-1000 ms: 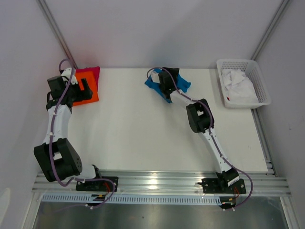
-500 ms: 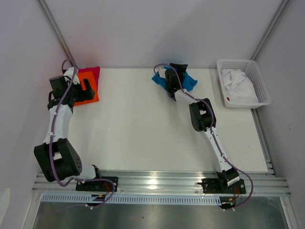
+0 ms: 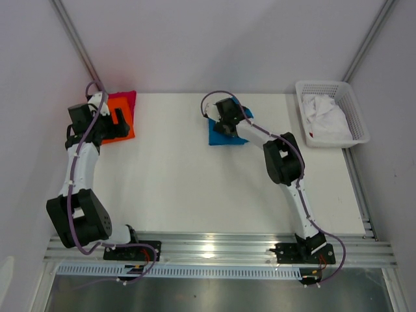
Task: Fold and stack the t-shirts
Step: Fold the tshirt
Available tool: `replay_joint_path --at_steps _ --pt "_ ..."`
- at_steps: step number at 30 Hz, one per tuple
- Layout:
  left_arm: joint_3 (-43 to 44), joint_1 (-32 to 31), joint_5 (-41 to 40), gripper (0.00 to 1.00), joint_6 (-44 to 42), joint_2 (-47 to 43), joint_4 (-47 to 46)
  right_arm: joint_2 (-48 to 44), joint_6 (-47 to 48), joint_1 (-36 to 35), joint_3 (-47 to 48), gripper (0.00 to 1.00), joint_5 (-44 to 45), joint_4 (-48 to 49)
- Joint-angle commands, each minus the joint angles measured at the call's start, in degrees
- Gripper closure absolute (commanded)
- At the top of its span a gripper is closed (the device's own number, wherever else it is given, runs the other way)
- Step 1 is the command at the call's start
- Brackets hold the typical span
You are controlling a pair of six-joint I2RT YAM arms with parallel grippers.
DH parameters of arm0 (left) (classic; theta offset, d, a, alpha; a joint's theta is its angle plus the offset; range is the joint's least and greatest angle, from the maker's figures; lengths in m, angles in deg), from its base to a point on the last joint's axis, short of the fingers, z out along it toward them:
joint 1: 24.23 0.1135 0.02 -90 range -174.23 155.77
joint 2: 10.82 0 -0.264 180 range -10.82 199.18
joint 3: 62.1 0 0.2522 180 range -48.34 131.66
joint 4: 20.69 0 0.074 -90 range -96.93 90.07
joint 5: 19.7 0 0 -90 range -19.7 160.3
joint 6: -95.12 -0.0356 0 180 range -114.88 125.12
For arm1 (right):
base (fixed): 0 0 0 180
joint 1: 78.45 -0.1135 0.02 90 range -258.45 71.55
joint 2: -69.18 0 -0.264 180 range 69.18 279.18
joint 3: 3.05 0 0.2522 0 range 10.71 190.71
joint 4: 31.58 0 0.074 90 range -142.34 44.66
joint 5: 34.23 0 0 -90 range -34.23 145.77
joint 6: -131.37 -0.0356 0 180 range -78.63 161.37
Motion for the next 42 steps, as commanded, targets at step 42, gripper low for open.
replay_joint_path --at_steps 42 --pt "0.47 -1.52 3.68 0.1 -3.75 -3.9 2.29 -39.95 -12.19 -8.86 -21.17 0.01 -42.87 -42.73"
